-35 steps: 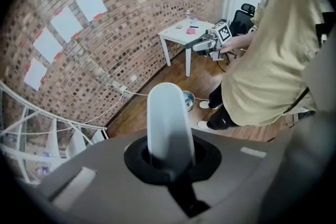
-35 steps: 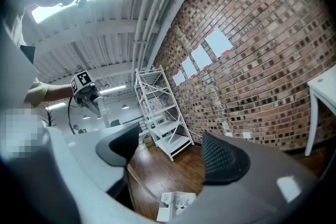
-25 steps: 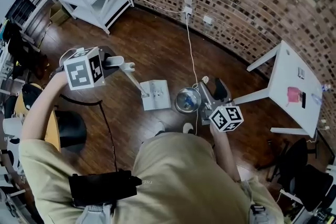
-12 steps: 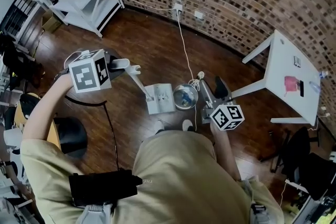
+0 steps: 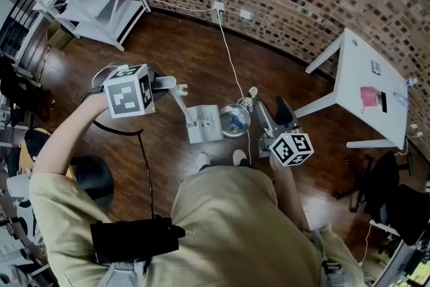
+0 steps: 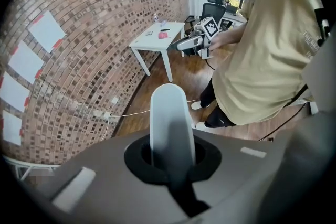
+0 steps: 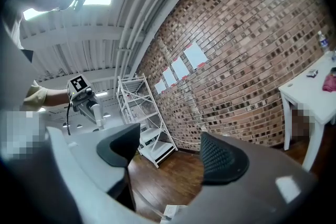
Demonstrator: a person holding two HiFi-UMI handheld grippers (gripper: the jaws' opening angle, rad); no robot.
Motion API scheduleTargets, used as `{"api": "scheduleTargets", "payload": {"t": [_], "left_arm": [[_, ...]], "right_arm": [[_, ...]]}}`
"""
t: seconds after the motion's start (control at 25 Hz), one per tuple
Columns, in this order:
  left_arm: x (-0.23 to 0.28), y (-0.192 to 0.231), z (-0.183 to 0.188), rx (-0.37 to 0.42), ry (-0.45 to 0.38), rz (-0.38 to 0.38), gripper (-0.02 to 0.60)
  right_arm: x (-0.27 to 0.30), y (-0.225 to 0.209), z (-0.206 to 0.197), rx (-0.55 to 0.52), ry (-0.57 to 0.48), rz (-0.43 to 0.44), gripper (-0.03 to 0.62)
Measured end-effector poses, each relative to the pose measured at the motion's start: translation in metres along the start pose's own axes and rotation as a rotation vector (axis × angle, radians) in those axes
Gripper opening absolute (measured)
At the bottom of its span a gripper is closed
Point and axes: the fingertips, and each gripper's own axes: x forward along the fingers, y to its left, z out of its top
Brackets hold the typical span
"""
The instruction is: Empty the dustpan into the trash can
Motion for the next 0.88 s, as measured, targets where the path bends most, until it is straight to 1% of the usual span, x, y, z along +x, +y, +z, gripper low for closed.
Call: {"api": "scheduleTargets", "payload": {"t": [0.32, 0.44, 0.6, 0.8, 0.88], "left_arm": [[0.026, 0.002, 0.020, 0.035, 0.012, -0.028, 0.000], [0.037, 0.005, 0.017, 0.020, 0.034, -0.030, 0.000], [0.052, 0.004, 0.020, -0.012, 0.023, -0.050, 0.000], [0.060, 0.016, 0.020, -0.018, 0.063, -0.030, 0.000], [0.061, 0.019, 0.024, -0.021, 0.079, -0.039, 0.000]], "right_arm": [[-0.016, -0.014, 0.002, 0.020, -0.017, -0.039, 0.347], [-0.021, -0.019, 0.003, 0.026, -0.023, -0.051, 0.347], [-0.028, -0.025, 0.002, 0.033, -0.031, -0.069, 0.347], [-0.035, -0.034, 0.001, 0.046, -0.032, -0.087, 0.347], [-0.036, -0.037, 0.001, 0.055, -0.033, -0.090, 0.347]]}}
